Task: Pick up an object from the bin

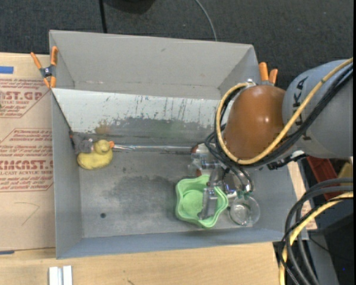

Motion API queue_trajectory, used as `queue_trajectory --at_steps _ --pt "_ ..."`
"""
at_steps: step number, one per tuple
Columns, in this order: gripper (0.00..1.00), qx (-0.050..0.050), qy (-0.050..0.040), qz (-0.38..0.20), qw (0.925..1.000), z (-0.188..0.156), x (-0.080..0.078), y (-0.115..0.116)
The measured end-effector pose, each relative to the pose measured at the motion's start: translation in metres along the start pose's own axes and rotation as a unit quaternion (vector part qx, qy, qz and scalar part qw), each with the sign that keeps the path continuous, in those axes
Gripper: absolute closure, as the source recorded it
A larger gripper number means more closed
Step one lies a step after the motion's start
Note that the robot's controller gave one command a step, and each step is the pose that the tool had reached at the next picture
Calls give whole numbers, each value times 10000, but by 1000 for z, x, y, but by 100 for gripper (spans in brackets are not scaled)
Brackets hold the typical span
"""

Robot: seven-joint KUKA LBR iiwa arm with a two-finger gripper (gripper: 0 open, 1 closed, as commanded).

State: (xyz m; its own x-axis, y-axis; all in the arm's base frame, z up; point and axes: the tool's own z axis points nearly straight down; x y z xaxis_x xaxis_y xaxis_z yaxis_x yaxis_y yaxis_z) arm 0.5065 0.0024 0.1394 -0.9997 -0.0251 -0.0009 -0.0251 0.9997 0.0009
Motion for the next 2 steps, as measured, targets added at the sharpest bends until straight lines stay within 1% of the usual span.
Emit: queue_trajectory --at_steps 1,2 --pt "0 -6 -10 107 9999 4 5 -15" --pt "0 -13 -5 803 9968 6 10 -20"
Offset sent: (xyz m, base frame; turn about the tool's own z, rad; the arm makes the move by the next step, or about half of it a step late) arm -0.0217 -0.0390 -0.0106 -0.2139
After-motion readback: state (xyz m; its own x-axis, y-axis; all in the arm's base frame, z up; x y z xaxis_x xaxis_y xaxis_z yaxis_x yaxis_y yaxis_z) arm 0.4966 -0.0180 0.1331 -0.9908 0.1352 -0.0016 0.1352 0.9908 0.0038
